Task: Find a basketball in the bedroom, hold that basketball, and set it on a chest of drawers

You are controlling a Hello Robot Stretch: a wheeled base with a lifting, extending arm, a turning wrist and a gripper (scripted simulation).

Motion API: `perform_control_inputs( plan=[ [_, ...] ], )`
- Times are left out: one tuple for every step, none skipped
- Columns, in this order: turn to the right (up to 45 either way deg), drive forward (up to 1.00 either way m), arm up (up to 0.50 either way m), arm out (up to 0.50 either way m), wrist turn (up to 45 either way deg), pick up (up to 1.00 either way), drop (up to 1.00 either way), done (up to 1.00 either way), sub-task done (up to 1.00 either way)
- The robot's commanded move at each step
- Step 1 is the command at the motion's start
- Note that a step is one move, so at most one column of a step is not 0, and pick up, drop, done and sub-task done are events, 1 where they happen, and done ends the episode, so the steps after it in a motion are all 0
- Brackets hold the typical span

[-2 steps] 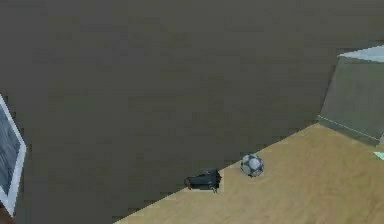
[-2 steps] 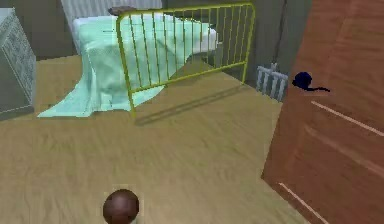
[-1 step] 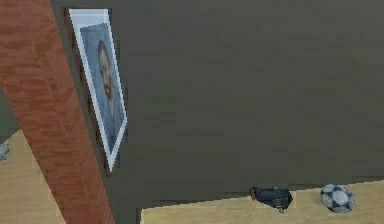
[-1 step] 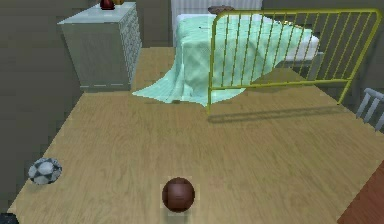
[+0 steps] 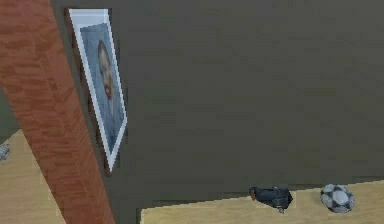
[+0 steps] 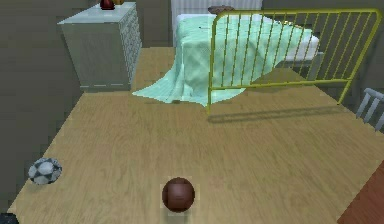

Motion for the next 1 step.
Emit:
perform_control_inputs(
  plan=[
    [0.0, 0.0, 0.0, 0.5, 0.0, 0.0, 0.0, 0.0, 0.0]
  ],
)
